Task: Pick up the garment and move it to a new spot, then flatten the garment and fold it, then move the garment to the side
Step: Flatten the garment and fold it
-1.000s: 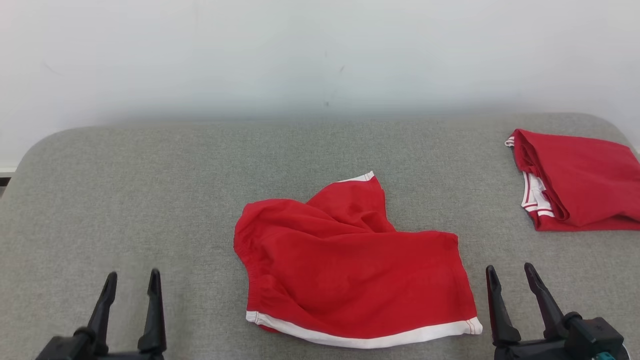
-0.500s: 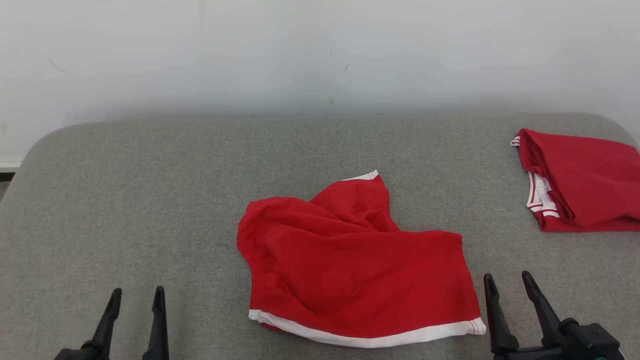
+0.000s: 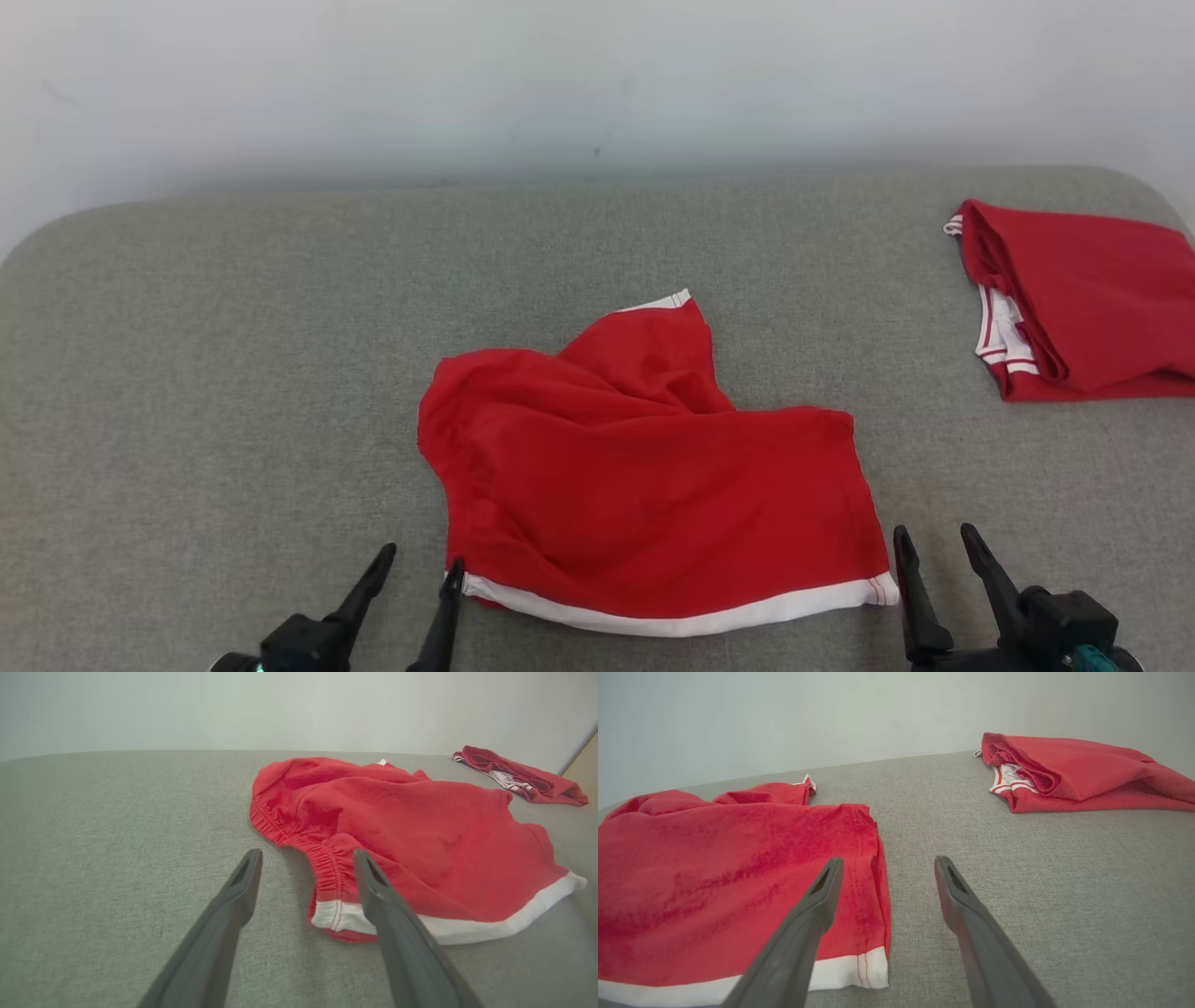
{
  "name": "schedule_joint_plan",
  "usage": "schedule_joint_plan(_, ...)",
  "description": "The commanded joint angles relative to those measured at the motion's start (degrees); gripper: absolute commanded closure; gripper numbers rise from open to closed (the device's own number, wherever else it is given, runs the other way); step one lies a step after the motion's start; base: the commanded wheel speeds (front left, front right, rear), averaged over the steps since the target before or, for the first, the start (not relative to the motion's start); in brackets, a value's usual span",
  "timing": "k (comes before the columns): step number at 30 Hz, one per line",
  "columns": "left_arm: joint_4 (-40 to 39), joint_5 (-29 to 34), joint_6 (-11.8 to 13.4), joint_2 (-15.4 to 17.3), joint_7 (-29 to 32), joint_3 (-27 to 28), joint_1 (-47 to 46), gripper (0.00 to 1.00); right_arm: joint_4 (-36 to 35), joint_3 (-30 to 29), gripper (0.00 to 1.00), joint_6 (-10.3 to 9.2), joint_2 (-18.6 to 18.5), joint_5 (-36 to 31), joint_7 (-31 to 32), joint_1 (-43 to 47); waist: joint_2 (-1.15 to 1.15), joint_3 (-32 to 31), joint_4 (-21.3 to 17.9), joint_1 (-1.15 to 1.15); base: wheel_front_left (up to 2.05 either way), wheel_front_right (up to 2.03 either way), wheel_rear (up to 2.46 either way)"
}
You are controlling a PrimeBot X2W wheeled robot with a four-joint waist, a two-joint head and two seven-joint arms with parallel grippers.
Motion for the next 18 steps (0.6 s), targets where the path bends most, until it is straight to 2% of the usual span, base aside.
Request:
schedule_joint_plan(1, 1.01, -0.62, 0.12, 0.77, 0.00, -1.05, -1.14, 0.00, 0.81, 0.07, 0.00, -0.01, 0.15, -0.46, -0.26, -1.01, 0.00, 1.30, -0.74, 0.00, 0.00, 0.00, 0.00)
schedule_joint_plan(11, 9.37, -4.24, 0.10, 4.15, 0.01, -9.10, -6.59, 0.00, 10.60, 1.70, 0.00, -0.01, 1.52, 0.37, -0.25, -5.08, 0.00, 4.39, -1.83, 0.00, 0.00, 0.00, 0.00)
schedule_joint_plan(18, 10.72, -6.06, 0.09, 4.16, 0.00, -11.25, -8.02, 0.00, 16.18, 4.30, 0.00, 0.00, 2.50, 1.68, -0.06, -6.40, 0.00, 4.58, -1.72, 0.00, 0.00, 0.00, 0.00)
